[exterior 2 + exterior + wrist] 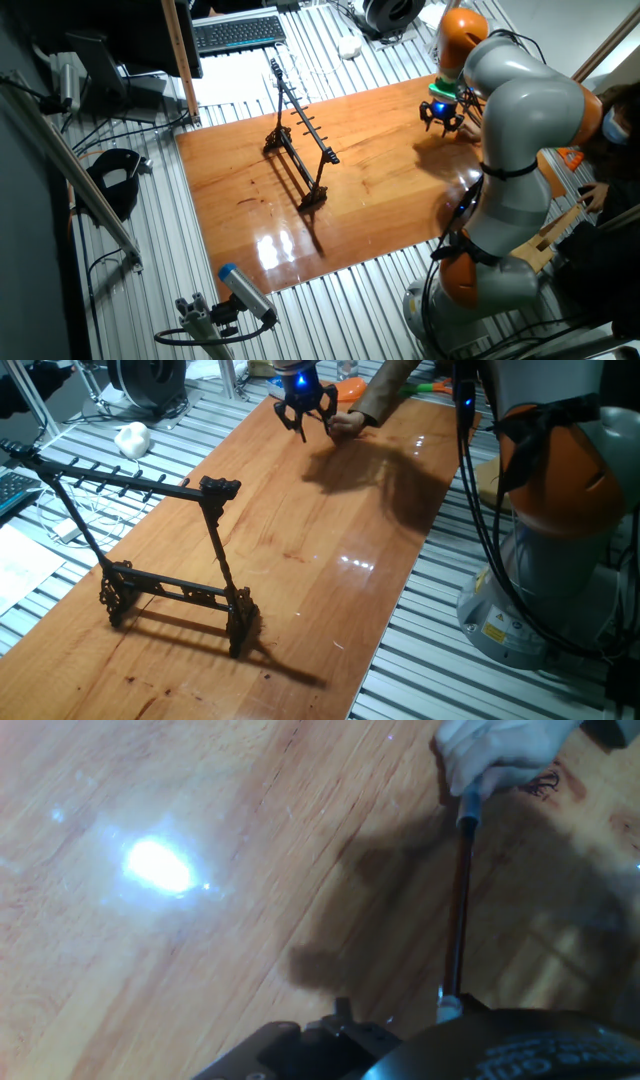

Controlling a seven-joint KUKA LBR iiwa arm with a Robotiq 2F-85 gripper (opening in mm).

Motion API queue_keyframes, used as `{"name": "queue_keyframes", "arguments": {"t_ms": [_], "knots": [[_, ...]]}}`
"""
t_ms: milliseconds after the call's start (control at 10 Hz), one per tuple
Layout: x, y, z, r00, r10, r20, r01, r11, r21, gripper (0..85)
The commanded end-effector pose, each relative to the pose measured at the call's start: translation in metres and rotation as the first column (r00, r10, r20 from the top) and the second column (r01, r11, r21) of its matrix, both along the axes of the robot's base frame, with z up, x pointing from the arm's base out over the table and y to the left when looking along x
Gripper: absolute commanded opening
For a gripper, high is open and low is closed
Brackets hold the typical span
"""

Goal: Place the brush on the pen rack

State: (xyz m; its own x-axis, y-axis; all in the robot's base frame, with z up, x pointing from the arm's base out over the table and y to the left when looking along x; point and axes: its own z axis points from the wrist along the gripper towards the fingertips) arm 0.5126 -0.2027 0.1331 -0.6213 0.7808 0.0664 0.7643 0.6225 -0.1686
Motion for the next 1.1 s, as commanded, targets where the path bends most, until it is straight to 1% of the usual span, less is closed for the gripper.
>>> {"name": "queue_keyframes", "arguments": {"t_ms": [0, 200, 300, 400, 500, 600, 700, 900, 1000], "knots": [[-0.0002, -0.001, -0.001, 1.000, -0.004, 0.000, 0.004, 1.000, 0.009, 34.0], [-0.0009, -0.002, -0.001, 1.000, -0.004, -0.002, 0.004, 1.000, 0.006, 34.0], [-0.0025, -0.006, -0.003, 1.000, 0.004, -0.002, -0.003, 1.000, 0.009, 34.0], [-0.0036, -0.010, -0.004, 1.000, 0.011, -0.001, -0.011, 1.000, 0.026, 34.0], [-0.0036, -0.012, -0.004, 1.000, 0.013, 0.001, -0.013, 0.999, 0.035, 34.0], [-0.0032, -0.013, -0.004, 1.000, 0.019, 0.001, -0.019, 0.999, 0.041, 17.0], [-0.0030, -0.013, -0.004, 1.000, 0.028, 0.001, -0.028, 0.998, 0.053, 0.0], [-0.0023, -0.012, -0.003, 0.999, 0.034, -0.002, -0.034, 0.997, 0.067, 0.0], [-0.0003, -0.008, -0.001, 1.000, 0.022, -0.005, -0.022, 0.997, 0.078, 0.0]]}}
